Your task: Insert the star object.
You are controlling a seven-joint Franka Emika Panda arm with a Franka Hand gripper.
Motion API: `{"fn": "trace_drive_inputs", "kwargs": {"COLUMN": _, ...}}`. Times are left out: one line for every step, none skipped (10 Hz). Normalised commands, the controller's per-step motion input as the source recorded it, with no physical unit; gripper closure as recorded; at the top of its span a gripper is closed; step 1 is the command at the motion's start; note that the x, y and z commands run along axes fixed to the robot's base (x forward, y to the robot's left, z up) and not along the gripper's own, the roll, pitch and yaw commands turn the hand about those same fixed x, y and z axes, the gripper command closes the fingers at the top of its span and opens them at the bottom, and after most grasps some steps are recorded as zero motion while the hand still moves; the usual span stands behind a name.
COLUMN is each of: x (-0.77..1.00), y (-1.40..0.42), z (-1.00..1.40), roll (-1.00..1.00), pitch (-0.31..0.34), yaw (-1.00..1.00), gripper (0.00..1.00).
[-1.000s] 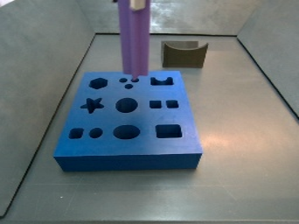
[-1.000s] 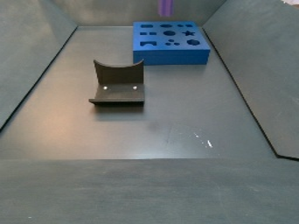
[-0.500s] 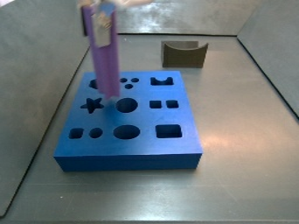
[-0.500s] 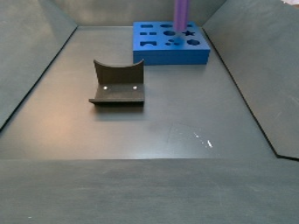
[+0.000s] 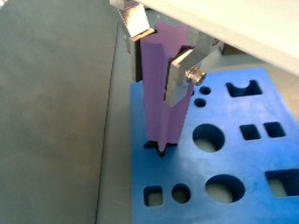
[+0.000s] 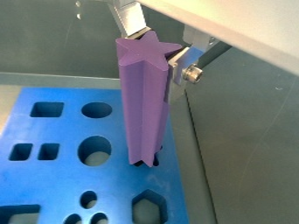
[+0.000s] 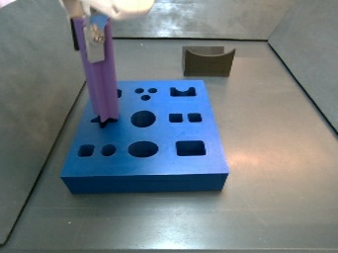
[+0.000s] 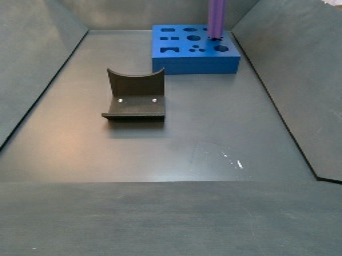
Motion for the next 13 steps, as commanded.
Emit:
{"fn": "trace_drive_inputs", "kwargs": {"x": -0.09, "y": -0.14, "z": -0.23, "roll": -0.01, "pitch": 0.000, "yaw": 0.10, "gripper": 1.00}}
{"fn": "trace_drive_inputs", "kwargs": {"x": -0.04, "y": -0.07, "z": -0.28, "roll": 0.02, "pitch": 0.000, "yaw": 0.19, "gripper": 1.00}}
{"fn": "trace_drive_inputs", "kwargs": {"x": -0.03, "y": -0.11, "z": -0.30, "roll": 0.07, "pitch": 0.000, "yaw": 0.36, "gripper": 1.00}}
{"fn": "trace_drive_inputs", "kwargs": {"x": -0.02, "y": -0.08, "z": -0.28, "roll": 0.07, "pitch": 0.000, "yaw": 0.52, "gripper": 1.00}}
{"fn": "trace_drive_inputs", "kwargs": {"x": 0.00, "y": -0.02, "z": -0.27, "roll": 0.07, "pitch": 0.000, "yaw": 0.57, "gripper": 1.00}}
{"fn": "trace_drive_inputs", "kwargs": {"x": 0.00, "y": 0.00, "z": -0.26, "roll": 0.06, "pitch": 0.000, "yaw": 0.50, "gripper": 1.00}}
{"fn": "trace_drive_inputs", "kwargs": {"x": 0.00, "y": 0.00, "z": -0.23, "roll": 0.07, "pitch": 0.000, "yaw": 0.38, "gripper": 1.00}}
{"fn": "trace_drive_inputs", "kwargs": {"x": 0.00, "y": 0.03, "z": -0.19, "roll": 0.06, "pitch": 0.000, "yaw": 0.21, "gripper": 1.00}}
{"fn": "trace_drive_inputs", "kwargs": {"x": 0.11, "y": 0.00, "z": -0.29, "roll": 0.03, "pitch": 0.029, "yaw": 0.11, "gripper": 1.00}}
{"fn": "trace_drive_inputs", "kwargs": {"x": 0.25, "y": 0.00, "z": -0.35, "roll": 0.06, "pitch": 0.090, "yaw": 0.00, "gripper": 1.00}}
{"fn": "trace_drive_inputs", "kwargs": {"x": 0.27, "y": 0.00, "z": -0.37, "roll": 0.07, "pitch": 0.116, "yaw": 0.00, "gripper": 1.00}}
{"fn": "trace_drive_inputs", "kwargs": {"x": 0.26, "y": 0.00, "z": -0.47, "roll": 0.05, "pitch": 0.117, "yaw": -0.04, "gripper": 1.00}}
{"fn": "trace_drive_inputs", "kwargs": {"x": 0.27, "y": 0.00, "z": -0.60, "roll": 0.04, "pitch": 0.106, "yaw": -0.09, "gripper": 1.00}}
